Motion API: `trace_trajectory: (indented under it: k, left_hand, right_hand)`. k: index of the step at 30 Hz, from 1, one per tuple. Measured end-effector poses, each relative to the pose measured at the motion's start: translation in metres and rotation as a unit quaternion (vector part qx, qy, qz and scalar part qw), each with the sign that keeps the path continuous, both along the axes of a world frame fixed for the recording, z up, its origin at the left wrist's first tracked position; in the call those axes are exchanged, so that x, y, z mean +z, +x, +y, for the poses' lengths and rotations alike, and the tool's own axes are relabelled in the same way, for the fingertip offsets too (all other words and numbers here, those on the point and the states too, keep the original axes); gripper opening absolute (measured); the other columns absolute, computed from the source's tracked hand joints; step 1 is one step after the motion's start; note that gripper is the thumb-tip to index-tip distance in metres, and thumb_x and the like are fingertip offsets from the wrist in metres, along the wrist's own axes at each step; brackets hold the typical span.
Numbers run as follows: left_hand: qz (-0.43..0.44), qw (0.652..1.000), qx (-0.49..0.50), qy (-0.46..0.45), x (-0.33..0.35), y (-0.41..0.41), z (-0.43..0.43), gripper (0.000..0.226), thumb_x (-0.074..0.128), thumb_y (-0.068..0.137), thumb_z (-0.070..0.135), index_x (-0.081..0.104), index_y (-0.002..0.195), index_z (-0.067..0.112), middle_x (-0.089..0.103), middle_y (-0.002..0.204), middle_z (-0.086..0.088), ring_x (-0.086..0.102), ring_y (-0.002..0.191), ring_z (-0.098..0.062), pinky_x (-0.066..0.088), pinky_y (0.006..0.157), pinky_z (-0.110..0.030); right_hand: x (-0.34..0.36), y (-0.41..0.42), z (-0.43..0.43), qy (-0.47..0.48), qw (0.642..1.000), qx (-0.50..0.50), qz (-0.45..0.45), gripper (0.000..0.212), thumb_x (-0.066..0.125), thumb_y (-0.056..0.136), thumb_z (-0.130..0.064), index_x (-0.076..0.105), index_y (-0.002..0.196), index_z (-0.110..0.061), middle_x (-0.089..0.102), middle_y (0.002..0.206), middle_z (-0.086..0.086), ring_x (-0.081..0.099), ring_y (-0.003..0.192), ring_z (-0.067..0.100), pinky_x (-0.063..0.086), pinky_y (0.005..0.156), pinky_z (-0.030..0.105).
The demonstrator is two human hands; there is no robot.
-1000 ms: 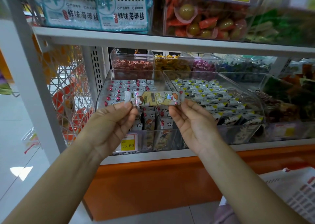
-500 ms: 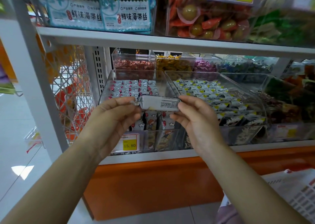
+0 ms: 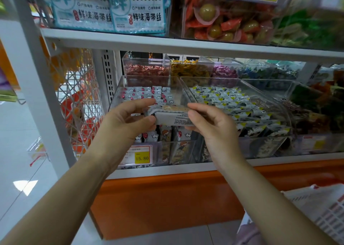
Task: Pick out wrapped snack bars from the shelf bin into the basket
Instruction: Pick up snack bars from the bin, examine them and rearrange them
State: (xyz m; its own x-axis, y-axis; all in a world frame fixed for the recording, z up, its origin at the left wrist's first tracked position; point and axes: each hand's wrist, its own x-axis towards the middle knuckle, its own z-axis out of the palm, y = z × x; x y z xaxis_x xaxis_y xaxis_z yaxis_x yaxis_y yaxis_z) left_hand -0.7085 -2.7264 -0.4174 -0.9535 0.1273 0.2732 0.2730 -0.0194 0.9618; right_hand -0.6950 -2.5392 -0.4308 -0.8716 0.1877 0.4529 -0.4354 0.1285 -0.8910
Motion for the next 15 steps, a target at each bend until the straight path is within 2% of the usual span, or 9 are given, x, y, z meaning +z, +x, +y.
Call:
trace_trajectory:
  k: [3,6,10,12,15]
  left_hand:
    - [-0.008,0.999,-0.010,-0.032,0.002,0.003,0.003,0.031,0.065,0.082,0.012,0.068,0.105,0.033,0.065,0.108,0.001,0.070,0.085,-0.013,0.055,0.079,-0.022]
    - [-0.006,0.999,-0.014,-0.048,0.002,0.006,0.009,0.021,0.065,0.081,0.016,0.068,0.100,0.025,0.067,0.101,-0.002,0.069,0.078,-0.010,0.054,0.067,-0.015]
    - [-0.003,0.999,0.000,-0.041,0.000,0.007,0.013,0.013,0.064,0.083,0.016,0.067,0.094,0.020,0.066,0.096,-0.002,0.067,0.067,-0.007,0.051,0.061,-0.011]
    - [-0.016,1.000,-0.002,-0.020,-0.001,0.006,0.014,0.010,0.063,0.082,0.015,0.068,0.091,0.017,0.067,0.094,-0.004,0.067,0.069,-0.008,0.052,0.061,-0.013]
    - [-0.022,1.000,0.008,-0.007,-0.003,0.004,0.014,0.005,0.064,0.082,0.014,0.068,0.084,0.014,0.068,0.092,-0.005,0.068,0.077,-0.014,0.055,0.062,-0.018]
  right_hand:
    - [0.001,0.000,-0.001,0.038,0.998,-0.047,0.020,0.010,0.063,0.087,-0.016,0.069,0.091,-0.024,0.068,0.088,-0.012,0.064,0.085,-0.001,0.052,0.076,0.017]
    - [0.000,0.000,-0.003,0.053,0.995,-0.085,0.023,0.008,0.063,0.088,-0.017,0.069,0.084,-0.021,0.066,0.080,-0.010,0.060,0.076,-0.004,0.045,0.066,0.008]
    - [-0.001,0.001,-0.005,0.058,0.993,-0.099,0.033,0.018,0.062,0.088,-0.014,0.065,0.071,-0.008,0.056,0.061,-0.006,0.052,0.060,0.002,0.039,0.055,0.011]
    - [-0.001,0.002,-0.005,0.054,0.993,-0.102,0.035,0.022,0.062,0.088,-0.014,0.063,0.069,-0.002,0.051,0.058,-0.003,0.047,0.056,0.004,0.036,0.053,0.014]
    - [0.000,0.003,-0.008,0.061,0.991,-0.111,0.039,0.025,0.062,0.088,-0.014,0.061,0.065,-0.004,0.049,0.055,-0.005,0.045,0.055,0.004,0.034,0.052,0.014]
